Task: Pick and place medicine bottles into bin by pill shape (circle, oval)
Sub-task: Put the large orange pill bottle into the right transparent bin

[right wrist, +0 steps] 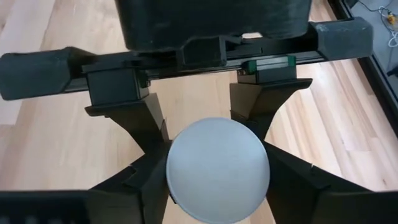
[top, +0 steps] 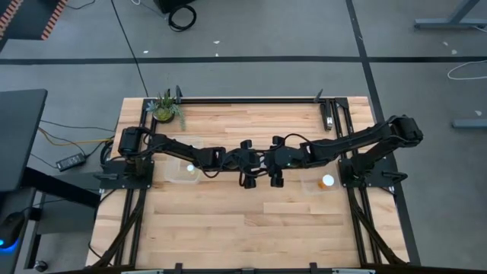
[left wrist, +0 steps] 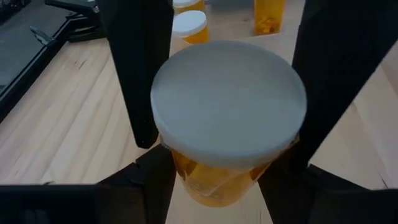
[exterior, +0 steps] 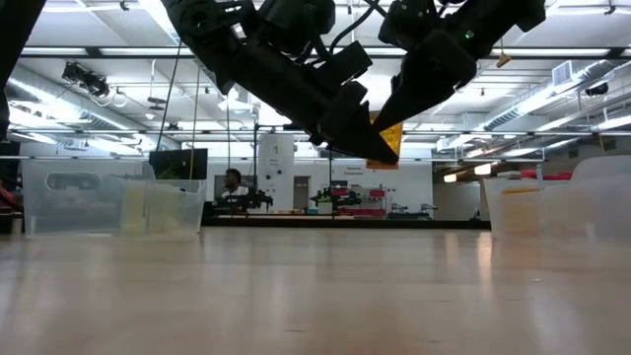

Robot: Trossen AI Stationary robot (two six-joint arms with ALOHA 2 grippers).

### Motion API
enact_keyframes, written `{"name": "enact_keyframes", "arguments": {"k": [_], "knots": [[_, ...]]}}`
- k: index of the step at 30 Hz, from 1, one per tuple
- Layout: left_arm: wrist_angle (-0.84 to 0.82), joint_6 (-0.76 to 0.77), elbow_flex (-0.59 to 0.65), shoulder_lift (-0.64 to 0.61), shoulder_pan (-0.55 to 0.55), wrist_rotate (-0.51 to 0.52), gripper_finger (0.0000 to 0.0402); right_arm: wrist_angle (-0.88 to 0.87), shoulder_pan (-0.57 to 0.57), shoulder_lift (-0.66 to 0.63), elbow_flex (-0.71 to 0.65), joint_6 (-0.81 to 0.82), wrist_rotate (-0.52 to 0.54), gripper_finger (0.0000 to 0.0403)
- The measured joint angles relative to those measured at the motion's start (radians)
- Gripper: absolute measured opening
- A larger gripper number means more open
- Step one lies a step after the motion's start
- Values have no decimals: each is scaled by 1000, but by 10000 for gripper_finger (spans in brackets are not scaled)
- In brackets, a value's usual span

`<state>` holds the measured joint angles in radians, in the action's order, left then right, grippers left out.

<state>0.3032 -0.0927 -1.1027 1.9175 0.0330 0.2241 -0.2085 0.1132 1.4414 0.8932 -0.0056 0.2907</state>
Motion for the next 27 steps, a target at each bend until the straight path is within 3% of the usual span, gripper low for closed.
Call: {"name": "enact_keyframes", "arguments": {"k": [12, 27], "knots": [[-30, 7, 0, 0, -2, 0, 285, -140, 9, -100, 0, 62, 23, 220], [-72, 22, 0, 0, -2, 0, 263, -434, 139, -252, -1, 272, 23, 224]]}}
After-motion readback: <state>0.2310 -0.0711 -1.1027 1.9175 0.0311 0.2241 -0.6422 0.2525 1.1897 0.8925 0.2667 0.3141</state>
